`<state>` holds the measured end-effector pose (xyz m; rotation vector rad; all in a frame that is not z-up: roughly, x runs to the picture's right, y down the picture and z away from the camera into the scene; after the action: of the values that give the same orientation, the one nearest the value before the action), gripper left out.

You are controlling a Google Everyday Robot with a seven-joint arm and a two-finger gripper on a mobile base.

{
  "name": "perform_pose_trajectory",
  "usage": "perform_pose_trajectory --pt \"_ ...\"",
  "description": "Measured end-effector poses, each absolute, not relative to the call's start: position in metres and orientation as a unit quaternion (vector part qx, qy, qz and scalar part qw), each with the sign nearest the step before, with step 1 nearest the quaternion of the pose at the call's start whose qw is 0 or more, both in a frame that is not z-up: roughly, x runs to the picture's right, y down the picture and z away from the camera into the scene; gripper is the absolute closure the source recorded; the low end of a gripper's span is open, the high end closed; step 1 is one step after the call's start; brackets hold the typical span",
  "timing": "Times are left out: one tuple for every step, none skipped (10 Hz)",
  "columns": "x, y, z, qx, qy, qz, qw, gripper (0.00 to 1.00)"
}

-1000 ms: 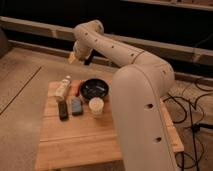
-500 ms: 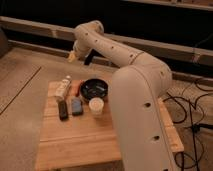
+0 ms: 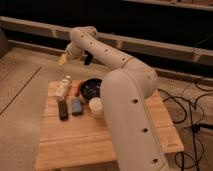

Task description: Stand the bottle upright

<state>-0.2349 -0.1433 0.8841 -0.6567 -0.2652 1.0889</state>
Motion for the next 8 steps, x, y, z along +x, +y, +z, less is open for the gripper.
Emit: perform_pose_trajectory --pt "-0.236 -0.140 0.895 -0.310 -0.111 0.503 0.799 0.35" --pt "-0.232 -0.140 0.906 -0.309 -0.099 0.505 0.800 0.35" --pt "-0.226 -0.144 0.919 -0.305 -0.087 0.513 0.798 0.35" --pt "-0.221 -0.147 0.928 -0.303 -0.077 0.521 0.794 0.35" --pt "-0.219 -0.147 0.936 -0.304 -0.070 0.528 0.790 0.35" --pt "-0.223 -0.145 0.946 -0.312 -0.068 0.538 0.780 0.35" --pt "-0.225 -0.141 0.951 -0.321 -0.069 0.548 0.770 0.35" --pt "-0.228 -0.135 0.957 -0.332 -0.070 0.553 0.761 0.35"
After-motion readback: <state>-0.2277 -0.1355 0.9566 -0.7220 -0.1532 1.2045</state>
